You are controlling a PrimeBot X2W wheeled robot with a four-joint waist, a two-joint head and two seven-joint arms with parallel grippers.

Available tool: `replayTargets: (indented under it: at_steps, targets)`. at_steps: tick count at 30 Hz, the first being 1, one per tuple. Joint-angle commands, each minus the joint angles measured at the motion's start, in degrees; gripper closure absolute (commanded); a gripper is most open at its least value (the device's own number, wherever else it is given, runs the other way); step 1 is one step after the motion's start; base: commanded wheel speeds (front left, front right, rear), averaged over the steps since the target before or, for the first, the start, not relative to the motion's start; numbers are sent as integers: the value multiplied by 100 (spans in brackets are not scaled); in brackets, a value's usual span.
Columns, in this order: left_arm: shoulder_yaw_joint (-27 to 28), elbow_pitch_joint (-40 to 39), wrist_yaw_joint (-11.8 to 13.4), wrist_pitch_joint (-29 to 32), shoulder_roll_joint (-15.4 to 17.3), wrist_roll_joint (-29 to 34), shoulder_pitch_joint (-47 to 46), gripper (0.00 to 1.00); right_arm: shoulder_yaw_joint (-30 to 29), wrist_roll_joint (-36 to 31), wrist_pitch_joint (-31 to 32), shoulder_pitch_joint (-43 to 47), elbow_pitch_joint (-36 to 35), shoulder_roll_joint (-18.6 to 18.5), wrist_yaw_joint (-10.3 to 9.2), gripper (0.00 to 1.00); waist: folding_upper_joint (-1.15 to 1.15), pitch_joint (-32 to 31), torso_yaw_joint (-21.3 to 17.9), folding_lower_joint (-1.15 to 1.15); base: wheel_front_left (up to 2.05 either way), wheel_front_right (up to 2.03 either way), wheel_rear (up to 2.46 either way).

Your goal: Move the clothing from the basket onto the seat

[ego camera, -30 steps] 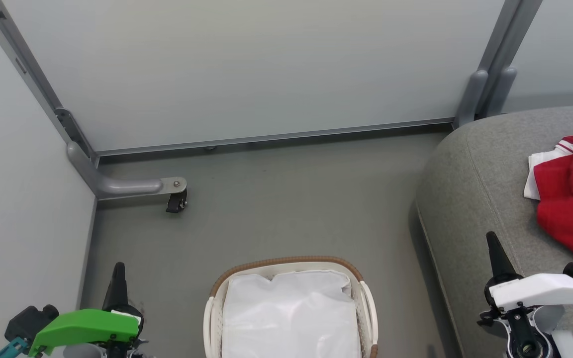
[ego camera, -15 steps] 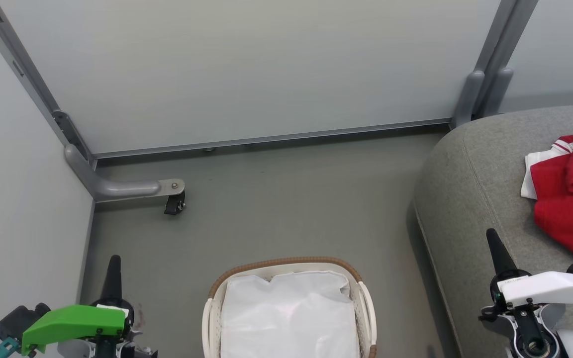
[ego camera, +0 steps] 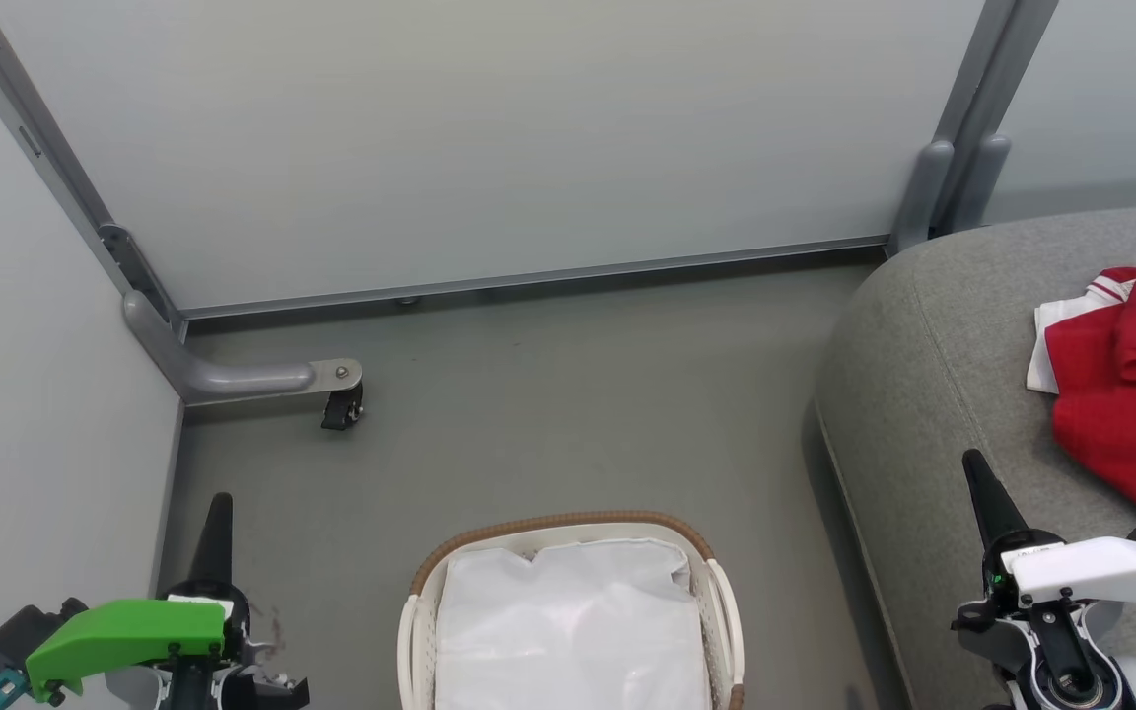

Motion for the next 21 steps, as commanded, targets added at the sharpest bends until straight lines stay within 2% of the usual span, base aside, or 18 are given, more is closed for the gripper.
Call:
replayTargets:
  at_steps: [1, 21]
  targets:
    - [43, -70, -44, 48, 31, -120, -130, 100, -16, 143, 41, 32, -69, -37, -4, 100, 0, -2, -4, 0, 0, 0, 0]
    - [170, -200, -79, 276, 37, -947, -167, 100, -39, 1017, 272, 64, -182, -47, -4, 100, 0, -30, -59, 0, 0, 0, 0]
